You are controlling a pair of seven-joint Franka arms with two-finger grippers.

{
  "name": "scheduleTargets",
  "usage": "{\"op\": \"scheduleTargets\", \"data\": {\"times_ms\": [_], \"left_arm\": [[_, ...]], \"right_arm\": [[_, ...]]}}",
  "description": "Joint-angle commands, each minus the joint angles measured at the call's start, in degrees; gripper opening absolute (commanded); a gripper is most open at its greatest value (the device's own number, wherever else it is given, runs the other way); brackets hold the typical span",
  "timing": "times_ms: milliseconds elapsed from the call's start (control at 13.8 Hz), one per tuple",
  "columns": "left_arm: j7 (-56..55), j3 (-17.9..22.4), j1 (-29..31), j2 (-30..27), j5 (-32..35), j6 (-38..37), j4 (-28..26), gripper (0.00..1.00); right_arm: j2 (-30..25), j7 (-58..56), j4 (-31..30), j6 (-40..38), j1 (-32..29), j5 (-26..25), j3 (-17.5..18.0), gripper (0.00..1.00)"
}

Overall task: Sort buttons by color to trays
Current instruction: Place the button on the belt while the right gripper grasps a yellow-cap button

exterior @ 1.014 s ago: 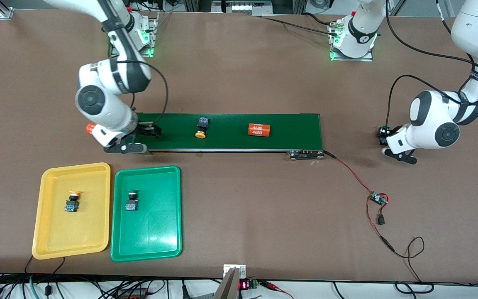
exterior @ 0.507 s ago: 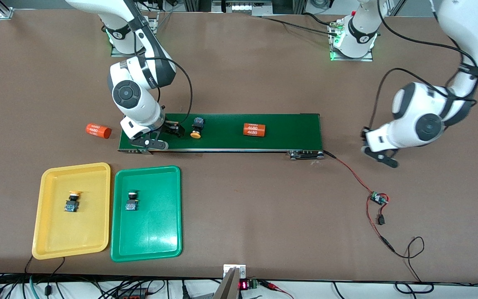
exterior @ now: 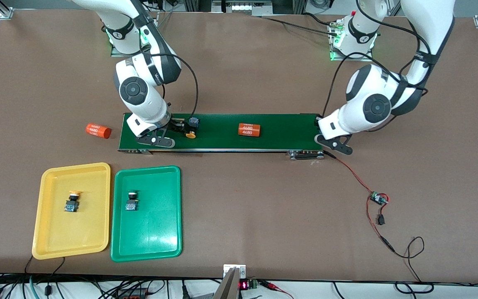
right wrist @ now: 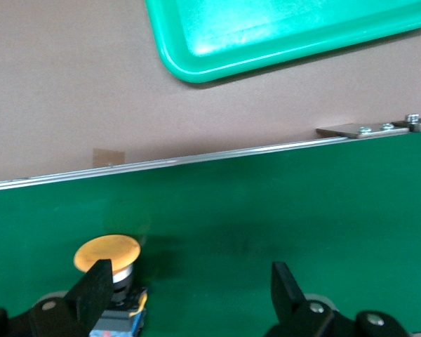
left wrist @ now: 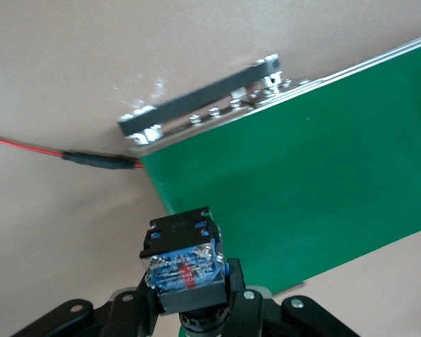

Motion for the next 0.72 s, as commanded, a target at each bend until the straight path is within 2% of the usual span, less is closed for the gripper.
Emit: {"op": "scheduleTargets", "data": {"times_ms": [0,435,652], "left_arm": [[-4.5,0.6,-2.8,0.2,-1.9,1.8,0.3,0.0],[-7.4,0.8,-7.3,4.0,-1.9,8.0,0.3,0.01],[-7.4,0.9,-8.4,5.5,-1.5,9.0,0.3,0.08]], "right_arm": [[-1.0,-0.1,0.1,0.1,1.4,0.7,-0.6,1.0],[0.0,0.0,0.0,0.0,2.9,0.7,-0.6,1.0],[1.9,0.0,0.0,0.0,3.0,0.7,-0.6,1.0]]}}
